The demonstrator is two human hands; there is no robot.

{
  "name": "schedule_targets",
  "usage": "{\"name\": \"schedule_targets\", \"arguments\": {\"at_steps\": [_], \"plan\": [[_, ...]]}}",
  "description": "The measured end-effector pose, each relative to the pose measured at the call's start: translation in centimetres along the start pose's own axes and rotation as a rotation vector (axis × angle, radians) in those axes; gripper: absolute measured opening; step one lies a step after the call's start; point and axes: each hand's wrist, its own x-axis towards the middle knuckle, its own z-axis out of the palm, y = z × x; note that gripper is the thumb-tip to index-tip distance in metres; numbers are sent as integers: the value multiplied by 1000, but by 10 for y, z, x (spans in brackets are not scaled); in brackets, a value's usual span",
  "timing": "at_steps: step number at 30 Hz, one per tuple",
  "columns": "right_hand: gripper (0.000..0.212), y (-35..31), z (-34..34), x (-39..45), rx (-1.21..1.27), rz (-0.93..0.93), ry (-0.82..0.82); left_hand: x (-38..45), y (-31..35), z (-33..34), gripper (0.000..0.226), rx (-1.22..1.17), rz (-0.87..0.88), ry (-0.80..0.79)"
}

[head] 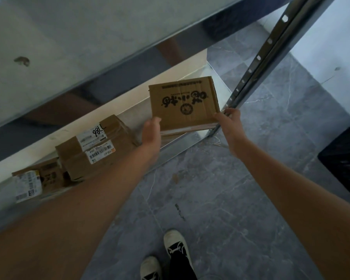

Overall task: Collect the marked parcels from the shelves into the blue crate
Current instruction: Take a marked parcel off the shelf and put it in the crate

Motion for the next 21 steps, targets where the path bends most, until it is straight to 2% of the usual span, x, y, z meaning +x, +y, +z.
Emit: {"name": "schedule_targets", "arguments": {"at_steps": [3, 6, 8, 12, 16, 21], "plan": [[13, -17, -5, -10, 176, 14, 26, -6, 10, -8, 34, -131, 14, 114], [19, -29, -17, -17, 270, -32, -22, -7, 17, -19, 37, -371, -44, 93], [29, -31, -24, -20, 291, -18, -58, -10, 19, -23, 32, -360, -16, 96], [48, -24, -28, -27, 259, 13, -27, -16, 24, -27, 37, -290, 47, 90], [38, -18, -28, -37, 271, 9, -50, -22, 21, -31, 35, -200, 92, 47], [27, -17, -23, -57, 251, -2, -26, -39, 21, -37, 39, -222, 24, -46]]}}
